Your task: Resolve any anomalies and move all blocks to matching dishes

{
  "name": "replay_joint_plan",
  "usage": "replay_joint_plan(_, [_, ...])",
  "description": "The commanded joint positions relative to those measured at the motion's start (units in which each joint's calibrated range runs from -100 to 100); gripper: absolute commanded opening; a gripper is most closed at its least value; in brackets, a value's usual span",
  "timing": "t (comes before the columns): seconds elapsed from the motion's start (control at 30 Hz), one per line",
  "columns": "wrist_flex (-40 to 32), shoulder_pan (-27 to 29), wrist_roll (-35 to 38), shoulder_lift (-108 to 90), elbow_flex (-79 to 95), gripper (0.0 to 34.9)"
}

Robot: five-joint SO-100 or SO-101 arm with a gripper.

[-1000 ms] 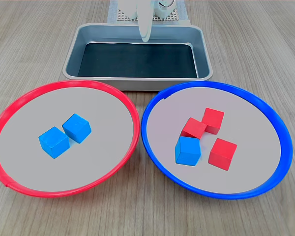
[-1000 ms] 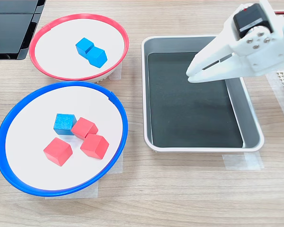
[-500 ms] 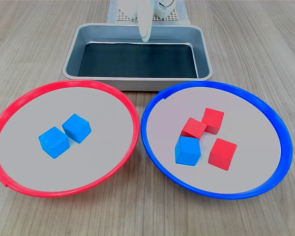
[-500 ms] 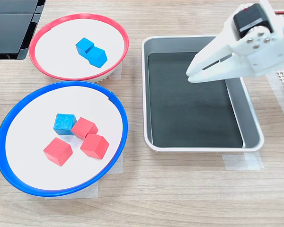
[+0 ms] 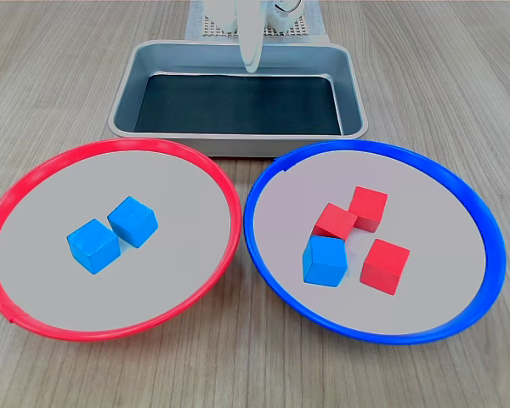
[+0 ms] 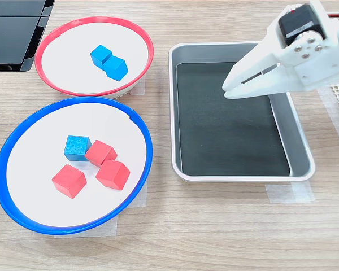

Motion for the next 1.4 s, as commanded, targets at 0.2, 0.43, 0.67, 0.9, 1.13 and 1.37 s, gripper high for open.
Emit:
replay_joint_plan(0.2, [0.11,0.51,0.20,-0.34,0.00,0.3])
replay_joint_plan(0.43, [0.19,3.43,-1.56,-0.34,0.00,0.4])
replay_joint_plan(0.67, [0.44,0.70,1.76,1.45,-0.64,0.4])
replay_joint_plan(0.9, [-5.17,5.69,11.18,35.91,-25.94,3.6])
replay_joint_plan(1.13, [4.90,5.41,16.80,76.93,-69.19,10.0])
replay_joint_plan(1.37, [4.32,8.33,30.38,103.45,-91.58,14.7])
